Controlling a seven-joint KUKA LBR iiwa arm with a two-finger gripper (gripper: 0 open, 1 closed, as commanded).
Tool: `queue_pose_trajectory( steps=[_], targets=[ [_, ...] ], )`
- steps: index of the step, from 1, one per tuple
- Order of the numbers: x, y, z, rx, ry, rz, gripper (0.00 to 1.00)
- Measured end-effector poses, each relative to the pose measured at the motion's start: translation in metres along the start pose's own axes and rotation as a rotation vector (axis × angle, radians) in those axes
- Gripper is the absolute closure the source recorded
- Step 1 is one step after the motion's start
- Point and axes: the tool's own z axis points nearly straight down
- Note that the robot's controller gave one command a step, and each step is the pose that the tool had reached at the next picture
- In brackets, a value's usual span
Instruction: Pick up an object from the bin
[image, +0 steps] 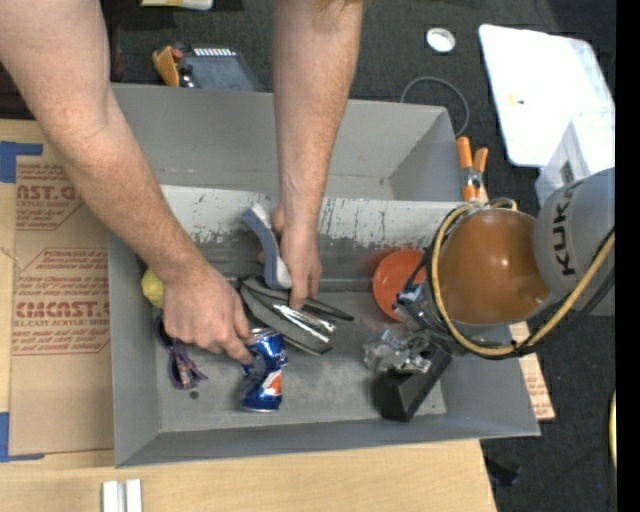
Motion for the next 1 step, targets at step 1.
queue_pose_trajectory(
  steps=[1],
  targets=[
    [-0.0117, -0.0486, 0.004, -0.001, -0.004, -0.087, 1.0]
  ],
)
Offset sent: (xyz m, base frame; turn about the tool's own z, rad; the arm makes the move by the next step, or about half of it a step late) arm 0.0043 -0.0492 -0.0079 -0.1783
